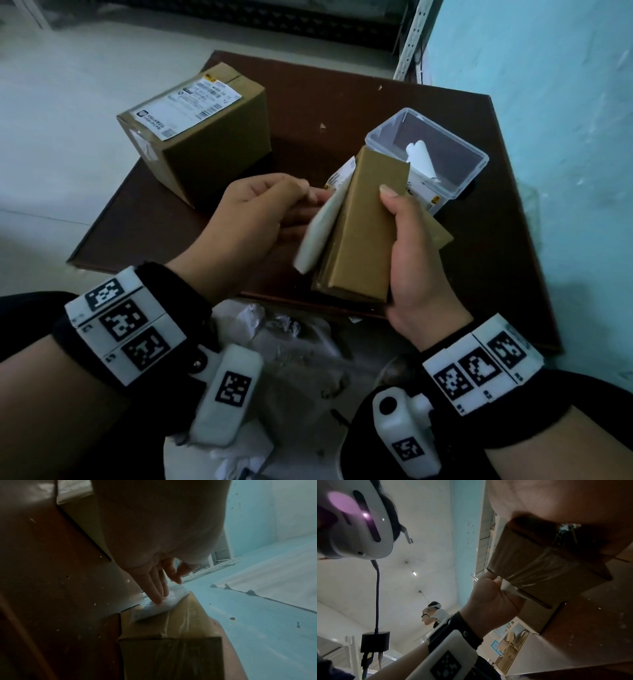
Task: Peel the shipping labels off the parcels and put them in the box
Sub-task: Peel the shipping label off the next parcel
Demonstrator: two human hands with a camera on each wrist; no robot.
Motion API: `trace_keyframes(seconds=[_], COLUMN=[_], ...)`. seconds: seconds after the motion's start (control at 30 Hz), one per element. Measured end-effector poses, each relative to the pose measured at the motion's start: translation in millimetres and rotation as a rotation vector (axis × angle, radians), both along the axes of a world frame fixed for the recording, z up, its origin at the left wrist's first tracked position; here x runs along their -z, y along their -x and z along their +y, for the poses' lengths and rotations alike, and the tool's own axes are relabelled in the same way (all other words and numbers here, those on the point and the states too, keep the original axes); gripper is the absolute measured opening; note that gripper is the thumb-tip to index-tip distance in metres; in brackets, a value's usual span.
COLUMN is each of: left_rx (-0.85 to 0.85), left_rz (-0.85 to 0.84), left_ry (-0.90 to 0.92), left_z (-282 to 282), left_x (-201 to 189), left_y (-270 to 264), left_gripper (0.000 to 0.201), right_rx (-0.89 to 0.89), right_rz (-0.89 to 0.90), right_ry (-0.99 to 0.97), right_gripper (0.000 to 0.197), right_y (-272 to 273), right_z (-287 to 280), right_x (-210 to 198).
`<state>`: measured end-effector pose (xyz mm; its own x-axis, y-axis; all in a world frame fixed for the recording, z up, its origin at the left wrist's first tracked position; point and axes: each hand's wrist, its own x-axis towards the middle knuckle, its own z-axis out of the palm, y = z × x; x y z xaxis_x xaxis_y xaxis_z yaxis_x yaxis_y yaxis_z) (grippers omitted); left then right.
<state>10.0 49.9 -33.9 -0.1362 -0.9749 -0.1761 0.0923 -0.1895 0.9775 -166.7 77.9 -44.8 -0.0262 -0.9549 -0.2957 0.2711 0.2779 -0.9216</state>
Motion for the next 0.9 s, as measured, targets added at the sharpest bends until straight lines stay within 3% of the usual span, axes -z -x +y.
trace_keyframes(seconds=[0.03, 0.13, 0.23, 0.37, 0.5, 0.57, 0.63, 0.7, 0.83, 0.9], left_rx=[-0.008, 0.03, 0.013, -0.035, -0.101, -0.137, -0.102, -0.035, -0.025, -0.027], left_rz=[0.007, -0.202, -0.234, -0.184, 0.077, 0.144, 0.115, 0.004, -0.343, -0.386], left_ry=[0.008, 0.216, 0.25, 0.118, -0.148, -0.169, -0.085, 0.039, 0.352, 0.447], left_z=[1, 7, 7, -1, -3, -2, 1, 5, 7, 8], left_x=[-1, 4, 9, 11, -1, -4, -3, 0, 4, 6], left_y=[1, 1, 0, -2, -1, -2, -4, -4, -7, -8], left_gripper=[0.027, 0.035, 0.029, 0.012, 0.021, 0.024, 0.034, 0.044, 0.015, 0.01], right_rx=[-0.012, -0.024, 0.01, -0.031, -0.047, -0.077, -0.116, -0.111, -0.103, -0.096], right_rz=[0.019, 0.085, 0.071, 0.07, 0.09, 0.131, 0.167, 0.183, 0.207, 0.175], right_ry=[0.013, 0.061, 0.075, 0.07, 0.129, 0.18, 0.221, 0.225, 0.188, 0.163], right_gripper=[0.037, 0.053, 0.06, 0.059, 0.052, 0.041, 0.03, 0.034, 0.08, 0.071], right_y=[-1, -4, -5, -3, -5, -4, -3, -2, -4, -4], right_z=[0, 1, -2, -2, 0, 1, 4, 6, 5, 3], right_x=[0, 6, 10, 12, 11, 9, 7, 9, 8, 3])
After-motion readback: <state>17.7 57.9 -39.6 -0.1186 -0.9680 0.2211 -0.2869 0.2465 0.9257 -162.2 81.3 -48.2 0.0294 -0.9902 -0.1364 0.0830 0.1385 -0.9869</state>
